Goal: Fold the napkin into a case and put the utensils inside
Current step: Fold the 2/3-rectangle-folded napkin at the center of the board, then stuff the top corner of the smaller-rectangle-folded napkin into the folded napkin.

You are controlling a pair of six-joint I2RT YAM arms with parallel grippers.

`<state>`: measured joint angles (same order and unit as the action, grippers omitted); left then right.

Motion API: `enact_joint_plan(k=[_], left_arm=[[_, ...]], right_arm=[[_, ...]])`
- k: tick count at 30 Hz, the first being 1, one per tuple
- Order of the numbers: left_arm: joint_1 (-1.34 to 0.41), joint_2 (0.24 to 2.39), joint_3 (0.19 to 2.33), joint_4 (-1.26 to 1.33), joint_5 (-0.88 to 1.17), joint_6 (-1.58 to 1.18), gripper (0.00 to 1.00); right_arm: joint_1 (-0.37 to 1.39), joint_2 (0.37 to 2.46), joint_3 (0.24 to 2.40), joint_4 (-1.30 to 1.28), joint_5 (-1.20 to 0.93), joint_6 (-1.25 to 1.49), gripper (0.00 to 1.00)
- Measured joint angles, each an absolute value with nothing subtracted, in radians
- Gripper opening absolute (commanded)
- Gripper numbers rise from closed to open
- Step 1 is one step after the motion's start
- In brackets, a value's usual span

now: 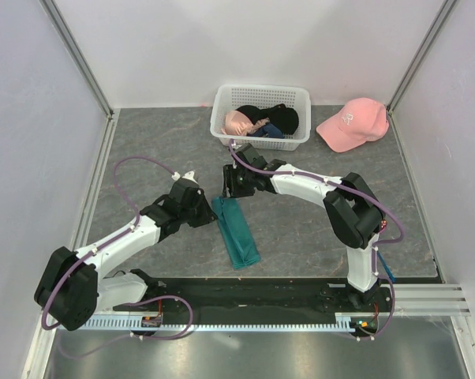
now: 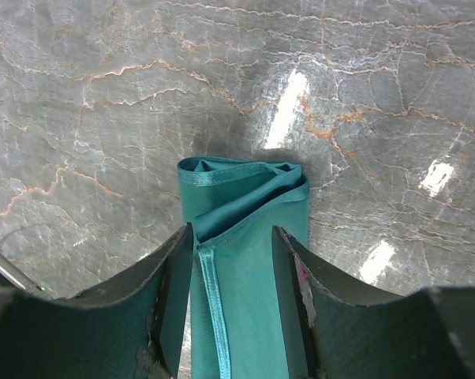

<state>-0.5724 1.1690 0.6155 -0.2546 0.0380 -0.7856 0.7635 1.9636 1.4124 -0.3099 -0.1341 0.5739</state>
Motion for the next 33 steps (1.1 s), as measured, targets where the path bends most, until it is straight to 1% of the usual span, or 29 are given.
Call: enact_joint_plan(k=[5,6,7,8,9,11,15,21,29,32,33], left_arm=[[-0.572,1.169,0.616,-0.254,0.041,-0.786,0.11],[-0.571,1.169,0.616,-0.253,0.042,-0.786,0.12],[-0.571,1.169,0.616,-0.253,0.045,-0.786,0.12],[-0.570,1.169,0.616,-0.253,0.047,-0.786,0.12],[-0.570,1.169,0.616,-0.253,0.049,-0.786,0.13],[-0.570,1.169,0.616,-0.253,0.054,-0.786,0.16],[-0.570,1.169,0.616,-0.253,0.054,-0.786,0.25],[-0.570,1.169,0.616,-0.253,0.052,-0.785,0.31],[-0.570,1.169,0.616,-0.258,0.028,-0.785,0.32],[-0.570,1.169,0.616,-0.261,0.027,-0.785,0.47],[-0.570,1.169,0.616,-0.261,0.027,-0.783,0.55]], right_arm=[[0.773,1.964,1.402,-0.297,-0.134,0.598,0.50],[0.776,1.964,1.398,-0.294,-0.134,0.603,0.49],[0.778,1.964,1.396,-0.293,-0.134,0.607,0.44],[0.780,1.964,1.396,-0.292,-0.134,0.611,0.41],[0.781,1.964,1.396,-0.290,-0.134,0.615,0.41],[0.784,1.964,1.396,-0.282,-0.133,0.625,0.41],[0.784,1.965,1.396,-0.273,-0.129,0.633,0.41],[0.783,1.990,1.397,-0.267,-0.128,0.642,0.43],[0.787,2.012,1.419,-0.270,-0.114,0.651,0.45],[0.791,2.024,1.437,-0.271,-0.103,0.651,0.45],[0.793,2.028,1.443,-0.271,-0.099,0.651,0.42]])
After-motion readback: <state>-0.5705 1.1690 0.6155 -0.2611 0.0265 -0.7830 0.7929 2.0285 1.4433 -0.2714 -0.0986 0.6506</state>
